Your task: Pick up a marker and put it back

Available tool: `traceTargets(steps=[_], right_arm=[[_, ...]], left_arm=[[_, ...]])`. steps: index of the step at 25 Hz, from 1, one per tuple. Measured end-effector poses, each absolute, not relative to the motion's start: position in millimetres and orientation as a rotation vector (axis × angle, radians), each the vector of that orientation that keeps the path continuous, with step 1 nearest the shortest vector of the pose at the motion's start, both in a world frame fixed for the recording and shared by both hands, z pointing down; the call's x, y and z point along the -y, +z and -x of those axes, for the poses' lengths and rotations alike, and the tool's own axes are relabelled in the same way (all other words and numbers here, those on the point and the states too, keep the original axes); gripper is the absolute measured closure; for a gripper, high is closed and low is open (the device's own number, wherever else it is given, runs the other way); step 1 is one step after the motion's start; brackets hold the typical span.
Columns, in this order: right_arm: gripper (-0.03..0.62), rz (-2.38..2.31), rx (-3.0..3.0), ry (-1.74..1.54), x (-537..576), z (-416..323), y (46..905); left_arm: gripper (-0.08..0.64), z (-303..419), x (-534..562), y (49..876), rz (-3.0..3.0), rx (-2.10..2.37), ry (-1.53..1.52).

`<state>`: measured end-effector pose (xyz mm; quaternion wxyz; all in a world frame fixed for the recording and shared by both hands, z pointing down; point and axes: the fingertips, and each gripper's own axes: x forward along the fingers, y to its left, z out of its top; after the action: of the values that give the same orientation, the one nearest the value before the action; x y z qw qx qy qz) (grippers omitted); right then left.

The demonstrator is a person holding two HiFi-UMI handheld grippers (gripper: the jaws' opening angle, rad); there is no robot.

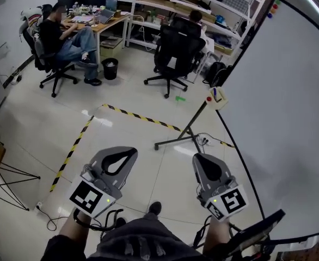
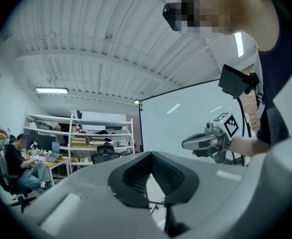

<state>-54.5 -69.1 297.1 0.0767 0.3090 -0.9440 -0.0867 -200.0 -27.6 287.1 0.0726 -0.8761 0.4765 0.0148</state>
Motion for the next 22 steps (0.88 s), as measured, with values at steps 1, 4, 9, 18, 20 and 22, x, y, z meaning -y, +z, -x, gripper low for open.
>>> traceTargets(steps=[1,4,9,18,20,22], right_arm=[[0.592,-0.925,2.819,-0.252,55,63,301],[0.592,-0.913,2.774,-0.252,18,83,308],[0.592,-0.948,2.72,-0.281,-17,87,303],[0.592,-1.153,2.71,-0.347,-84,15,283],[0.592,-1.202,2.696,-0.337,-103,-11,285],[0.592,-1.261,2.681,-0.315,-124,-42,289]], left_arm=[[0.554,208,15,291,2.648,-1.431,0.048],[0.554,224,-19,297,2.694,-1.432,0.076],[0.554,226,-52,296,2.758,-1.421,0.121],[0.554,145,-100,304,2.828,-1.163,0.021],[0.554,120,-115,304,2.848,-1.125,0.027],[0.554,94,-134,306,2.866,-1.088,0.026]])
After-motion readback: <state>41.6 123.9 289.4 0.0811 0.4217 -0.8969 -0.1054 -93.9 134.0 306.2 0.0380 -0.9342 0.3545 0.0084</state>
